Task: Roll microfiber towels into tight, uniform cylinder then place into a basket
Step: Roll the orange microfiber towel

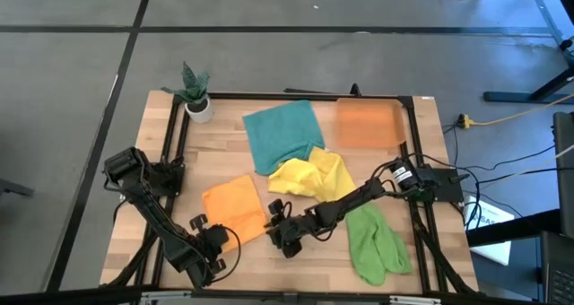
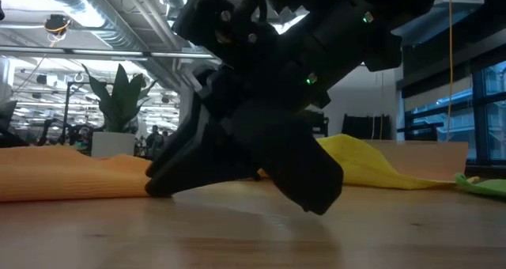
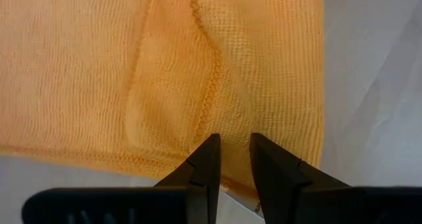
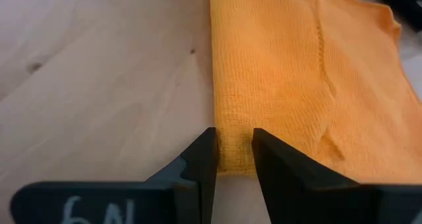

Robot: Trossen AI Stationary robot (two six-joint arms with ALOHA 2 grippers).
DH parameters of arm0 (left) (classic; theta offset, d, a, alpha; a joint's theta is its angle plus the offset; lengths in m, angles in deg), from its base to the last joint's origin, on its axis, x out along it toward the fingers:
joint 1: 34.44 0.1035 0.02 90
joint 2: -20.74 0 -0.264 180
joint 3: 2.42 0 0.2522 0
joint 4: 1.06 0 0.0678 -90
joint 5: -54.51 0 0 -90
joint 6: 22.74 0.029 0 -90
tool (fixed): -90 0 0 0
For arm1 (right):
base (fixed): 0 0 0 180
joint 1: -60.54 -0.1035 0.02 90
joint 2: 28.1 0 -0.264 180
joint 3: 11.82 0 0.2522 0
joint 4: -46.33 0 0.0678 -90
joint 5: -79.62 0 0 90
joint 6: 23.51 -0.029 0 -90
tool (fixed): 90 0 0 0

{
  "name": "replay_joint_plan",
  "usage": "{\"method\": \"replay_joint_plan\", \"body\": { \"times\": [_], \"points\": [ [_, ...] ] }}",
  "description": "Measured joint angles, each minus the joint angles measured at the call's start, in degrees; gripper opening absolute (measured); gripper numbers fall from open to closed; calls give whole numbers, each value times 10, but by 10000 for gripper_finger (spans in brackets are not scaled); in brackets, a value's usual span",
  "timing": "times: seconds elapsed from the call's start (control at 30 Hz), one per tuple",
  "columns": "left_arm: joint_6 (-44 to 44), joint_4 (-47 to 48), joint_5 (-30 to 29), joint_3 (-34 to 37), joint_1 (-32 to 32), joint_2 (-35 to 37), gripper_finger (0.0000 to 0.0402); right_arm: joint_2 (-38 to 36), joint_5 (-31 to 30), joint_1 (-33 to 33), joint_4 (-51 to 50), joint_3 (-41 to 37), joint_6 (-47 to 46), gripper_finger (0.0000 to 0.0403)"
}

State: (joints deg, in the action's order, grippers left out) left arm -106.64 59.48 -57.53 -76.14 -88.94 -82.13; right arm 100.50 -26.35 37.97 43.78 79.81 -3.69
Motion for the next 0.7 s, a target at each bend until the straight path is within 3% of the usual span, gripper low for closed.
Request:
{"method": "replay_joint_plan", "body": {
  "times": [0.4,0.7],
  "points": [
    [76,7,-46,0,-5,55,75,0,0,0,-2,0,-2,101],
    [251,-46,-88,0,-67,54,75,0,0,0,-3,0,-14,101]
  ]
}}
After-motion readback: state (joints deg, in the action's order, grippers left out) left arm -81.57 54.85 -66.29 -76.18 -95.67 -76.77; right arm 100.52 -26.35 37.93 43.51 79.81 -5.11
